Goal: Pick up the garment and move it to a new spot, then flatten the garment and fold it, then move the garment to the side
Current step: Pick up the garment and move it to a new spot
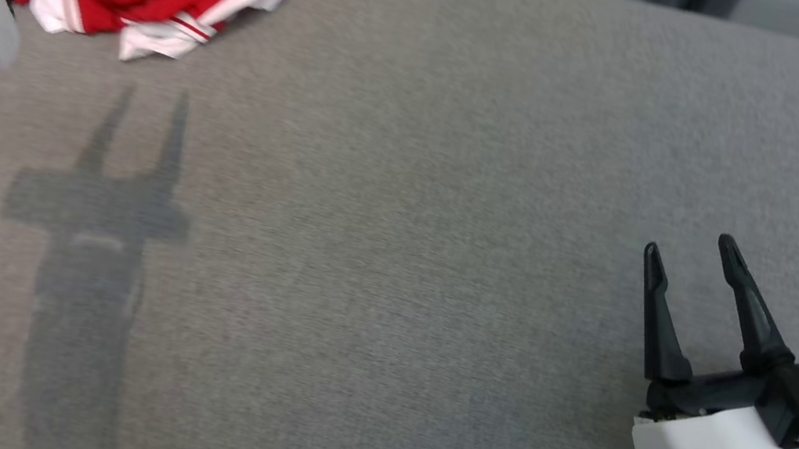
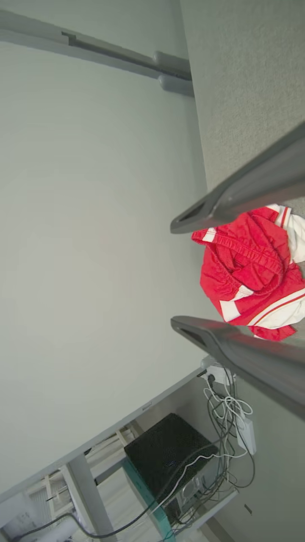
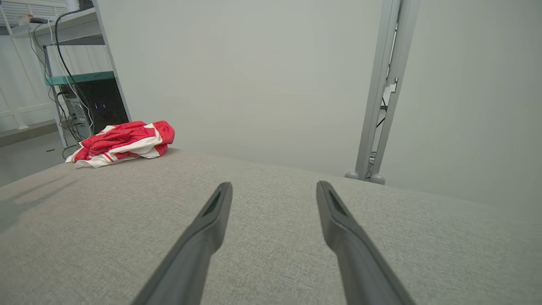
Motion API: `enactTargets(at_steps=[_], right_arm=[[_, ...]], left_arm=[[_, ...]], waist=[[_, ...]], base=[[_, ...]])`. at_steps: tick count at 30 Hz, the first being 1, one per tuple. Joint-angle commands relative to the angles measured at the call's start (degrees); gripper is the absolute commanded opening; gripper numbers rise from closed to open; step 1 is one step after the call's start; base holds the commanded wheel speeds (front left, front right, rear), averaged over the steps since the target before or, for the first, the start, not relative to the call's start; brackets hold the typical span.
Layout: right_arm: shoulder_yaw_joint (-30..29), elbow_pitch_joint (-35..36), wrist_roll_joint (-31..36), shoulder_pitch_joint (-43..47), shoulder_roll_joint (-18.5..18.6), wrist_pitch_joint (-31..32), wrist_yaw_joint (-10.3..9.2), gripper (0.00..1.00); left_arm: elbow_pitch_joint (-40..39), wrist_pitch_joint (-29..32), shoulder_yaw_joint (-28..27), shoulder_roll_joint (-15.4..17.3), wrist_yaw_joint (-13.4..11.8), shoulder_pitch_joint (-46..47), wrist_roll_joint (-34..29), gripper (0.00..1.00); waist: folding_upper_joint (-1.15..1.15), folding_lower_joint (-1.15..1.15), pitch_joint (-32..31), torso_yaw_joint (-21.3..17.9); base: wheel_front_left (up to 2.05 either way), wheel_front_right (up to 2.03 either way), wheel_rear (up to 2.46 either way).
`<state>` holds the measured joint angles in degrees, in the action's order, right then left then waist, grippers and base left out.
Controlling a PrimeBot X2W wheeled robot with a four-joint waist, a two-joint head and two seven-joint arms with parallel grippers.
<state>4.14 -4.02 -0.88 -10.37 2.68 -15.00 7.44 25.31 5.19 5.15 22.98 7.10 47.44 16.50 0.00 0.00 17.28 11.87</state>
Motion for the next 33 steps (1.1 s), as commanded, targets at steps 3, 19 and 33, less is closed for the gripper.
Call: enactTargets(at_steps=[3, 19, 33], right_arm=[[-0.11, 0.88, -0.82, -2.06, 0.37, -0.28, 0.09, 1.00], [-0.39, 9.52, 1.92, -5.00, 0.34, -0.21, 0.06, 1.00], [-0.14, 12.12, 1.83, -5.61, 0.34, -0.20, 0.06, 1.00]], left_arm=[[5.41, 3.50, 2.31, 2.05, 0.34, 5.76, 2.08, 1.00], [23.18, 5.07, 10.38, 9.70, 0.30, 16.52, 5.71, 1.00], [32.11, 2.74, 10.94, 9.66, -2.20, 19.85, 5.47, 0.17]], waist=[[0.00, 0.00, 6.93, -6.15], [0.00, 0.00, 15.24, -13.59], [0.00, 0.00, 18.31, -15.27]], base=[[0.00, 0.00, 0.00], [0.00, 0.00, 0.00], [0.00, 0.00, 0.00]])
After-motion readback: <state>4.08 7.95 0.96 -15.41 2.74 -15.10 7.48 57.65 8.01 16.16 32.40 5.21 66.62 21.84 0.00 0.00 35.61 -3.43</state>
